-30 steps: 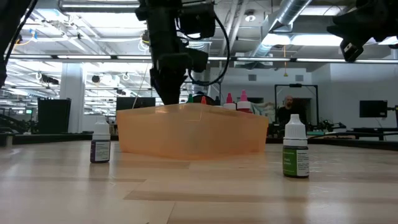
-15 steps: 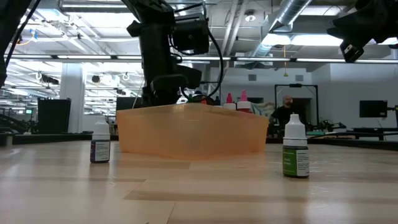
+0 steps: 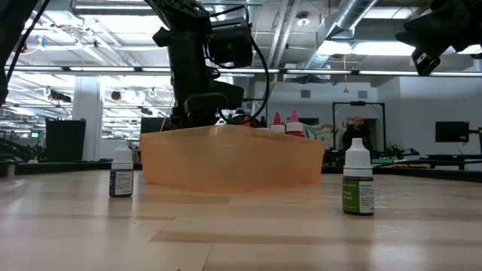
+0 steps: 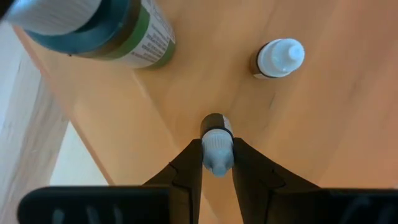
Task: Pick & Place food coloring
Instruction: Put the small green food coloring bottle into the orange bin, then put the small violet food coloring bottle into the orange bin
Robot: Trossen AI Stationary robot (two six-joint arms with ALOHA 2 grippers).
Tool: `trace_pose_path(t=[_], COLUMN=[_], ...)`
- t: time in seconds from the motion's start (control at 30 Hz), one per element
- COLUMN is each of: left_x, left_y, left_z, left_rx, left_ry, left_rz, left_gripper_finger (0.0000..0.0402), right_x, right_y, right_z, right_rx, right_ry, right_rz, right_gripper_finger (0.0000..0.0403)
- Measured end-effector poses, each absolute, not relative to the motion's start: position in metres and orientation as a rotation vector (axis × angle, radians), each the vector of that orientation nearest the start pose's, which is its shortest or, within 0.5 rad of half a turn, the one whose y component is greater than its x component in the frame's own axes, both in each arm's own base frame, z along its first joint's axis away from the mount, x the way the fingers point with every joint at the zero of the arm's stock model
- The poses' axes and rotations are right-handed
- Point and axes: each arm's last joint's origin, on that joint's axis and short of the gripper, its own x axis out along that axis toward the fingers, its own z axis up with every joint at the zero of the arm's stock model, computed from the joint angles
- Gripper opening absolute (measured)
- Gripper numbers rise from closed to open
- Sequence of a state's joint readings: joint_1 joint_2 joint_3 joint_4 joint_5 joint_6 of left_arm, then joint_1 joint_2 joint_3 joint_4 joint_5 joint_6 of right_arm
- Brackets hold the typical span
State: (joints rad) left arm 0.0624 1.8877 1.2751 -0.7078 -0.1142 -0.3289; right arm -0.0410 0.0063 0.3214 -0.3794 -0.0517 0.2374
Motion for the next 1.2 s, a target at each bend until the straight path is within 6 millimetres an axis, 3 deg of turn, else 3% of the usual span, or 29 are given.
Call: trace_pose_path(t=[0.37, 0.73, 1.0, 1.2], left_x=[0.36, 0.36, 0.368, 0.361], left_y=[0.026, 0.026, 0.026, -0.003], left_z=[0.169, 0.171, 0.216, 0.255], left_rx=[-0.246, -0.237, -0.238, -0.277], left_ry=[1.29, 1.298, 1.345, 1.479], left_rz=[0.367, 0.358, 0.36, 0.275], left_gripper_finger=[0.0066, 0.0142, 0.0155, 0.0155], right_x=[0.067, 0.067, 0.067, 0.067], right_y=[-0.001, -0.001, -0.001, -0.001], right_z=[0.232, 0.232, 0.232, 0.232], right_rx=[0.24, 0.24, 0.24, 0.24], right_ry=[0.066, 0.066, 0.066, 0.067], right_rz=[0.003, 0.003, 0.003, 0.003], right_gripper_finger=[0.0075, 0.0075, 0.0075, 0.0075])
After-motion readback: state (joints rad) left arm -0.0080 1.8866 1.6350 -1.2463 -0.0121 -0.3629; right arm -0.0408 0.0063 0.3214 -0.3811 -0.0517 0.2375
